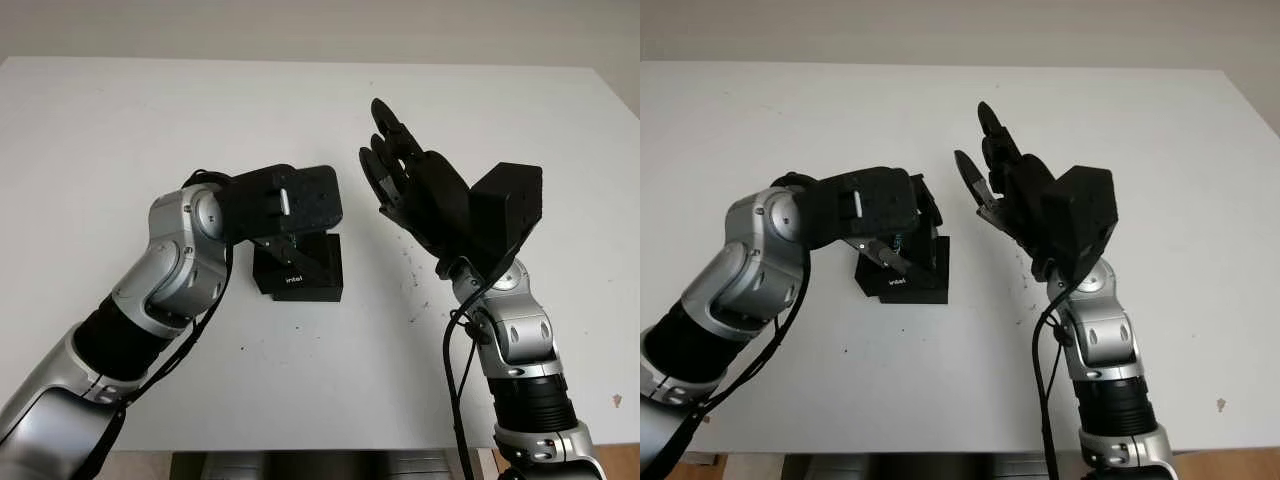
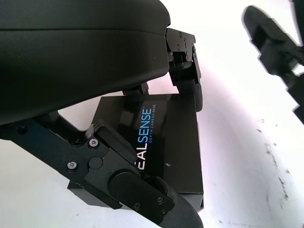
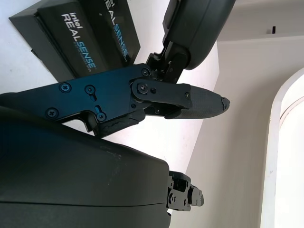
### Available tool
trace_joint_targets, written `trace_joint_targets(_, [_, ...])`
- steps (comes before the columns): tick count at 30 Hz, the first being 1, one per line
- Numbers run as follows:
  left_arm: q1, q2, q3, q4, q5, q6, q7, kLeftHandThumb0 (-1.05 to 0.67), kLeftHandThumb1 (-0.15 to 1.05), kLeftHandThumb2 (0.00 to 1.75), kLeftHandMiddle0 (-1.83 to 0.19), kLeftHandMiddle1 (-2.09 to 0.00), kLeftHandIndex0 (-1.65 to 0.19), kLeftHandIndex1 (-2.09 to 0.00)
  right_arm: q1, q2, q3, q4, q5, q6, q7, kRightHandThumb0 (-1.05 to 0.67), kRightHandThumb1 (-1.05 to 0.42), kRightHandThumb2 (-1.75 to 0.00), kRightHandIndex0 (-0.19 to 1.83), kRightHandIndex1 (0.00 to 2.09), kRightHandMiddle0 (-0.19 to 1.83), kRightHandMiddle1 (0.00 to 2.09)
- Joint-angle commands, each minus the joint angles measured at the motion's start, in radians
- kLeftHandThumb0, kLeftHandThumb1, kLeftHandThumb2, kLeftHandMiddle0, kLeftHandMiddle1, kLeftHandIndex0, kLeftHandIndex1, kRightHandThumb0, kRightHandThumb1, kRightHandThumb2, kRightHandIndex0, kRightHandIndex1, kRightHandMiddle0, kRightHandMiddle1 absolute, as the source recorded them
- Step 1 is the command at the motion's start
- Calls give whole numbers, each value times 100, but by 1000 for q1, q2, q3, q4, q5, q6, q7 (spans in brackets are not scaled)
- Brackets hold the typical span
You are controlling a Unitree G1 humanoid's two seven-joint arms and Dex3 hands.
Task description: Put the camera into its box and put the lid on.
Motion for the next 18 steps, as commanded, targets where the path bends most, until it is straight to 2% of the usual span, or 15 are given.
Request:
trace_joint_targets(1, [44,-4,-15,-7,-8,-30,0,-35,105,23,-34,-169,-25,-177,7,8,-10,-2,8,-9,-4,-71,-105,-47,-13,6,-8,5])
trace_joint_targets(8, [75,-23,-12,-21,-6,-69,22,-32,105,23,-39,-178,-28,-178,8,5,-10,-6,1,0,-11,-72,-105,-47,-13,6,-7,6])
trace_joint_targets(10, [78,-27,-11,-20,-4,-74,25,-32,105,23,-42,-184,-34,-185,9,12,-13,-10,5,1,-17,-71,-105,-46,-12,6,-6,6])
trace_joint_targets(18, [78,-34,-2,-13,-15,-73,14,-34,105,24,-46,-183,-32,-185,14,14,-11,-1,4,-28,-13,-71,-105,-47,-12,6,-7,6])
